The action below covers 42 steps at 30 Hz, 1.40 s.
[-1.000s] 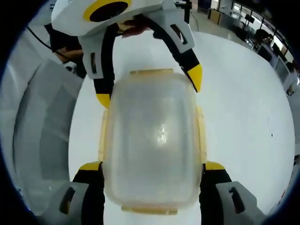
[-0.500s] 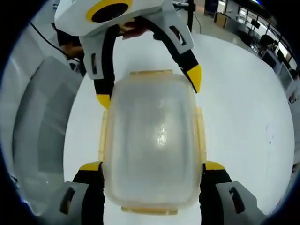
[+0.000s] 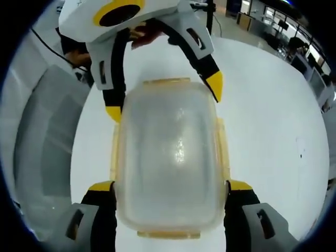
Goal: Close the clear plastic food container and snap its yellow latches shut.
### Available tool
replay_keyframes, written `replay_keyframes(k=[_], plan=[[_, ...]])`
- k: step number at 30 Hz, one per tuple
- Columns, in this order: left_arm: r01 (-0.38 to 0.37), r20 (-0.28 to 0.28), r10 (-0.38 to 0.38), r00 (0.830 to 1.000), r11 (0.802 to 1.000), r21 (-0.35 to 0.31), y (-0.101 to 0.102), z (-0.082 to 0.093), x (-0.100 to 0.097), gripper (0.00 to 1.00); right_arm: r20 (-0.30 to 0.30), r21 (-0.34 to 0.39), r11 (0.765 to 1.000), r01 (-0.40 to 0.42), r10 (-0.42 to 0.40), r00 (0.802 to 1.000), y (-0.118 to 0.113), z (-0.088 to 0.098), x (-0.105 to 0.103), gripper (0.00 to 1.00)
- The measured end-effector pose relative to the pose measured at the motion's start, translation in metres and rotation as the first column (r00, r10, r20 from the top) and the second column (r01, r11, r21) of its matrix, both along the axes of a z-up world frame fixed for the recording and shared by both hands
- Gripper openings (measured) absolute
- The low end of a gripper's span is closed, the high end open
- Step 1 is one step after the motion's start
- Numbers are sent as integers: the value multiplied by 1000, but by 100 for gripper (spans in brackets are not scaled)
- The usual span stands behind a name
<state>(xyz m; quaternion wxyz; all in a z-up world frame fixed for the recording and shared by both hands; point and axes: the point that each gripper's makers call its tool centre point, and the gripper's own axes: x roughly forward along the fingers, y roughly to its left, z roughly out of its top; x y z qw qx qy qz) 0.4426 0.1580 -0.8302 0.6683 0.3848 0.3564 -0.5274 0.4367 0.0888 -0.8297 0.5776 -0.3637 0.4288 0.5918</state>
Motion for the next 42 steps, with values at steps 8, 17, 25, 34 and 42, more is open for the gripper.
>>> replay_keyframes(k=[8,17,25,34,42], plan=[[18,-2,-18,1000,1000,-18,2,4,-5,90,38,25,999,43,-44,998,-6,8,-4,92],[-60,5,61,998,996,-66,8,13,-7,91,87,118,978,170,-180,980,-8,19,-2,94],[-119,32,124,992,985,-121,14,14,-15,92,93,157,958,240,-256,962,-21,23,-11,94],[-204,42,214,976,964,-173,24,25,-24,92,116,234,914,331,-364,924,-29,32,-20,95],[-228,60,246,967,948,-222,29,35,-42,92,116,318,857,404,-459,881,-32,43,-36,94]])
